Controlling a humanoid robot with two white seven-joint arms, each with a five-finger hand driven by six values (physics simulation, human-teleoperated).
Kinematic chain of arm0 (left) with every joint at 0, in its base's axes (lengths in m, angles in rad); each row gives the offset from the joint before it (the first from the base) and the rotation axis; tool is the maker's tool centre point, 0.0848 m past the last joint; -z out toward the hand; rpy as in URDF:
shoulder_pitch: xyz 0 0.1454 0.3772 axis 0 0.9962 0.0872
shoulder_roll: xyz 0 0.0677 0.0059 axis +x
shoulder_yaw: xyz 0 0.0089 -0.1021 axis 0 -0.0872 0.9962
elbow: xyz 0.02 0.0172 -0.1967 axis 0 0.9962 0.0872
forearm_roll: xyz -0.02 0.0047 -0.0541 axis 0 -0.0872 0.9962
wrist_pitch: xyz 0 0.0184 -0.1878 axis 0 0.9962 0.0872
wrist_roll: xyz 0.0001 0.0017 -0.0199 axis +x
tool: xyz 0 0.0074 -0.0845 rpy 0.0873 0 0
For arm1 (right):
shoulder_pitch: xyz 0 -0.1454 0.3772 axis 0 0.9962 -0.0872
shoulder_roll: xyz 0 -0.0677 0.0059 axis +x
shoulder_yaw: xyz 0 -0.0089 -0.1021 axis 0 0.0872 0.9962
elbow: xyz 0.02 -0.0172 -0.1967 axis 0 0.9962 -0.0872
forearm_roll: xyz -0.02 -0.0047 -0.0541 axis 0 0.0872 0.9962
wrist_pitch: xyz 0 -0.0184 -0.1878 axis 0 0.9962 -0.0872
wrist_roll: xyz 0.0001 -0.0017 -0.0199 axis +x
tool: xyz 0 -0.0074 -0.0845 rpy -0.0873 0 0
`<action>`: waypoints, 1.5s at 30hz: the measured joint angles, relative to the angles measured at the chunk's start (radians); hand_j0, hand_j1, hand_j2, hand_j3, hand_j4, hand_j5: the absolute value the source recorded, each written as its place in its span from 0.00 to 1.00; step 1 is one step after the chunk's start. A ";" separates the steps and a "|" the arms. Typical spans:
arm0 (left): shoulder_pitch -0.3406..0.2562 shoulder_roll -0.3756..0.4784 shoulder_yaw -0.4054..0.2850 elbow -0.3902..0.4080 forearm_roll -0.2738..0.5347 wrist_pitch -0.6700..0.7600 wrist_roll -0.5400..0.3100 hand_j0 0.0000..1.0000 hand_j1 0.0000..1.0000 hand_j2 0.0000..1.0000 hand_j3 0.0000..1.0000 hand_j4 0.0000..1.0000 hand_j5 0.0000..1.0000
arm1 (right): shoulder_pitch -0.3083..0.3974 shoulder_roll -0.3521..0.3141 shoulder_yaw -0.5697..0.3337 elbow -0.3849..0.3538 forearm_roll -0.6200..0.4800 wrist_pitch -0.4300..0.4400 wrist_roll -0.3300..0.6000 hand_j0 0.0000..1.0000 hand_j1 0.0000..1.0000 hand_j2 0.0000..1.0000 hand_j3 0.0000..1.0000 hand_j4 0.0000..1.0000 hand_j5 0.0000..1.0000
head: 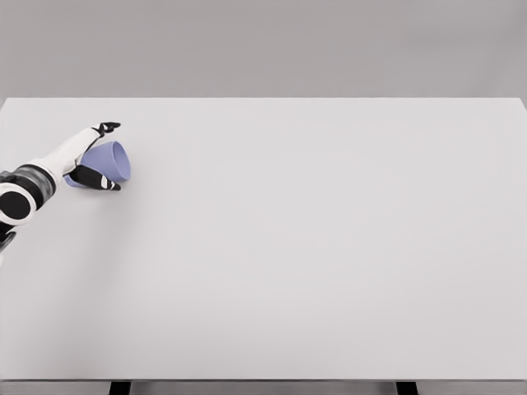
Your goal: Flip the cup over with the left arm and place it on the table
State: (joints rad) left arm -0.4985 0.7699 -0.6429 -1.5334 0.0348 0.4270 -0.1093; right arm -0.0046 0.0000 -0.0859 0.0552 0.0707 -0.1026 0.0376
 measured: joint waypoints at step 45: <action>-0.018 -0.025 -0.016 0.028 -0.001 -0.001 0.001 0.79 0.79 0.79 0.79 0.79 0.79 | 0.000 0.000 0.000 0.000 0.000 0.000 0.000 1.00 1.00 1.00 1.00 1.00 1.00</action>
State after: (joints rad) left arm -0.5170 0.7447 -0.6590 -1.5055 0.0336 0.4258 -0.1078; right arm -0.0046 0.0000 -0.0859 0.0553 0.0707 -0.1025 0.0380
